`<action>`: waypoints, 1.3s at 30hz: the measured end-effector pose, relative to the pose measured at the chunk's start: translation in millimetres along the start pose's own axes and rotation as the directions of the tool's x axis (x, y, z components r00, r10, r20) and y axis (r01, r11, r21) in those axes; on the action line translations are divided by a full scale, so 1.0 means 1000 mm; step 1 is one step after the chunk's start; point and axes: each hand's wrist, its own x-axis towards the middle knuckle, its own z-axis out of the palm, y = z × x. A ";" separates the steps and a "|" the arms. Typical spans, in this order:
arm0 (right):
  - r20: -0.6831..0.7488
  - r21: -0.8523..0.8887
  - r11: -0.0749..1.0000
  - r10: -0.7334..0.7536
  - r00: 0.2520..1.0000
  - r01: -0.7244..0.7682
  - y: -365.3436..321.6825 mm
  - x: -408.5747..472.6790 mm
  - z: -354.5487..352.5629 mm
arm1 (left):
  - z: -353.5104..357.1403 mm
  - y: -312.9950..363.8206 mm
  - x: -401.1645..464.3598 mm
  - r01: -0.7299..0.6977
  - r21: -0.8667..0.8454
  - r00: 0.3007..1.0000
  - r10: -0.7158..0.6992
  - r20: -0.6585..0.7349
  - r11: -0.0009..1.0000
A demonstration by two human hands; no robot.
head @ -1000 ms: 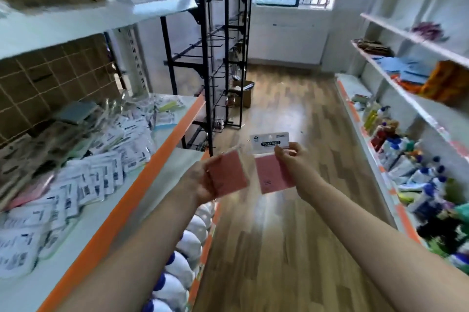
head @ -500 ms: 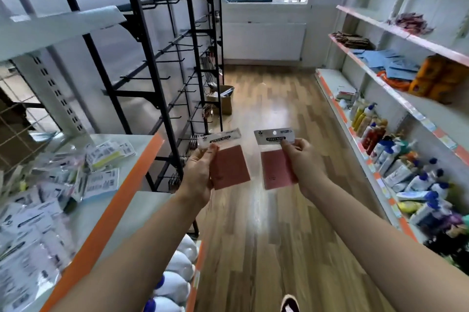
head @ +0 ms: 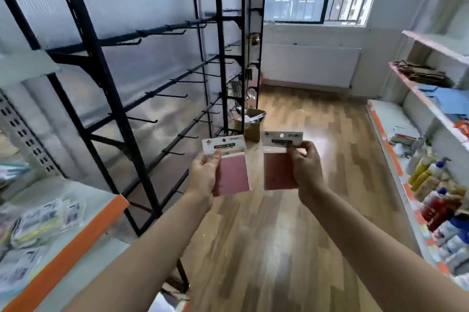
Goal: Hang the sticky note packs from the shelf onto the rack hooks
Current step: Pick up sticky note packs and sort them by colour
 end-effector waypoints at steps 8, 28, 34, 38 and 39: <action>0.252 0.091 0.990 0.082 0.964 -0.108 -0.001 0.115 0.059 | 0.018 0.037 0.097 -0.225 0.159 0.951 0.252 -0.179 0.961; 0.902 0.266 0.930 -0.333 0.275 0.254 -0.084 0.263 0.320 | -0.007 0.174 0.224 -0.569 0.561 0.388 0.798 -0.461 0.601; 0.943 0.300 0.903 -0.330 0.049 0.307 -0.093 0.274 0.375 | -0.021 0.191 0.239 -0.431 0.693 0.252 0.815 -0.522 0.578; 0.936 0.347 0.886 -0.348 -0.054 0.306 -0.095 0.279 0.400 | -0.018 0.196 0.253 -0.368 0.749 0.215 0.834 -0.508 0.551; 0.931 0.362 0.885 -0.357 -0.072 0.292 -0.095 0.281 0.405 | -0.018 0.196 0.257 -0.354 0.756 0.207 0.835 -0.510 0.550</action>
